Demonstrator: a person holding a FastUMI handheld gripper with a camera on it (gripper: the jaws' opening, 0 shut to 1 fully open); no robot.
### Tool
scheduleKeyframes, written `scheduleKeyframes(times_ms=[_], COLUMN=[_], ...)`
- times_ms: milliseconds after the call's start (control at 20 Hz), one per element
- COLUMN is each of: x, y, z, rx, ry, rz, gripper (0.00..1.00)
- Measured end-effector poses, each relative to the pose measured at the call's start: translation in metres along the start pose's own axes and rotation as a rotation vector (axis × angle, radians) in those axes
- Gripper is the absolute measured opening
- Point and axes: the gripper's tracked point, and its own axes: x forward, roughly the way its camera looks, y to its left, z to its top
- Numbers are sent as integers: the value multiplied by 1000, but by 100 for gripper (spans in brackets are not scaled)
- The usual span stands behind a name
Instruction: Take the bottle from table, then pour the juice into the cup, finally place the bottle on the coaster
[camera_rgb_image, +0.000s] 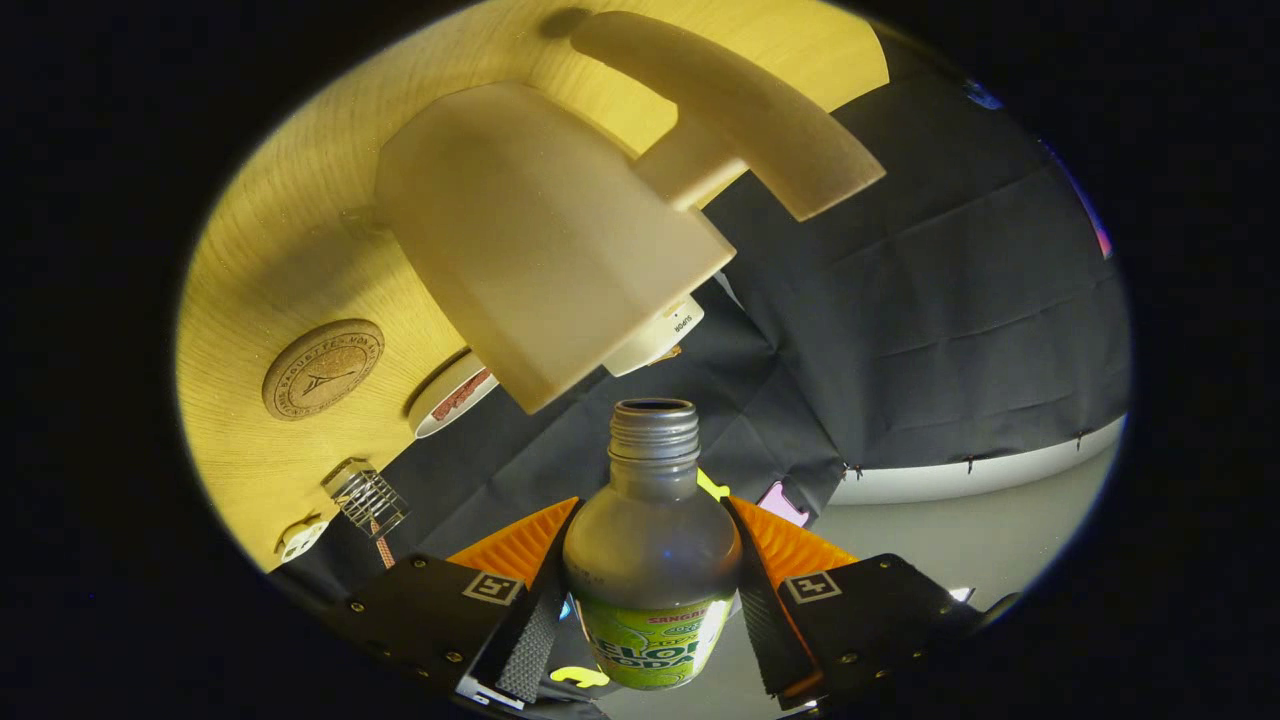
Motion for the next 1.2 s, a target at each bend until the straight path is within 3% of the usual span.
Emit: scheduleKeyframes(times_ms=[800,1200], x=[-1,-4], y=[2,13], z=[7,-2], rx=[41,213], ry=[-15,18], rz=[3,66], gripper=[79,79])
